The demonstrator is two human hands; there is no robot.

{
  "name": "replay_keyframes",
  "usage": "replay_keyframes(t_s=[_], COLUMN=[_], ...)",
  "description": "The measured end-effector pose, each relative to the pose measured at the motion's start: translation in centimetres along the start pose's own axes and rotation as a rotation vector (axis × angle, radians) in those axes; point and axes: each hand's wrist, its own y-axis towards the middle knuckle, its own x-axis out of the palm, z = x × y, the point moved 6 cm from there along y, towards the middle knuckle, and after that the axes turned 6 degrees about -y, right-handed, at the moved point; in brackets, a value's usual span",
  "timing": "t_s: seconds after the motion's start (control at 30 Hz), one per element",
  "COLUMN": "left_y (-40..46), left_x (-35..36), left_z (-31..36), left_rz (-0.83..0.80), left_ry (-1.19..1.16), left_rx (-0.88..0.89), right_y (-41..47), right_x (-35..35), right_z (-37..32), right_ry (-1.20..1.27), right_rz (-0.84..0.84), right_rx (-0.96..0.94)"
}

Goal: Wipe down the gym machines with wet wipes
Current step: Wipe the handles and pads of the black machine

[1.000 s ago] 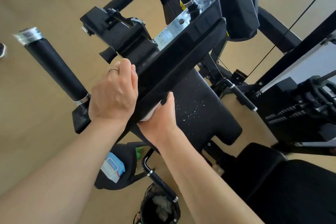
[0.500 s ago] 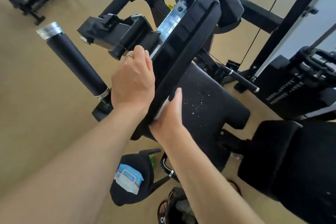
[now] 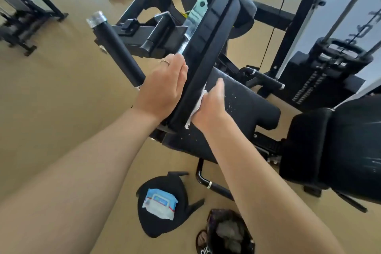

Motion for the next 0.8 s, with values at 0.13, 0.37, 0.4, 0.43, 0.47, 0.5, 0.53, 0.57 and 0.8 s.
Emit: replay_keyframes(t_s=[0.13,0.37,0.4,0.43,0.47,0.5,0.53,0.57,0.8], left_y=[-0.1,0.0,0.0,0.0,0.0,-0.1,-0.1,0.0,-0.4], left_x=[0.0,0.1,0.2,0.2,0.2,0.2,0.2,0.2,0.6], left_z=[-0.3,-0.2,-0.2,-0.2,-0.3,-0.3,-0.2,-0.2,0.3], left_rz=[0.022,0.023,0.020,0.019,0.019,0.019,0.018,0.018,-0.045], left_ry=[-0.009,0.029,0.032,0.036,0.039,0.045,0.051,0.060,0.260], left_rx=[-0.002,0.010,0.010,0.014,0.019,0.019,0.018,0.016,0.066], right_y=[-0.5,-1.3,-1.5,-1.3,-1.2,-1.0,-0.8,-0.7,-3.6], right_x=[0.8,-0.5,-0.4,-0.1,0.2,0.4,0.7,0.9,-4.8], right_z=[-0.5,7.3,6.3,4.8,2.8,0.5,-1.4,-2.5,0.5], right_ry=[-0.100,0.076,0.066,0.054,0.047,0.040,0.016,-0.017,-0.008], right_rz=[0.062,-0.020,-0.010,-0.026,-0.016,-0.004,0.019,0.036,0.012], right_rx=[-0.120,0.019,0.039,0.063,0.053,0.016,-0.027,-0.052,-0.127])
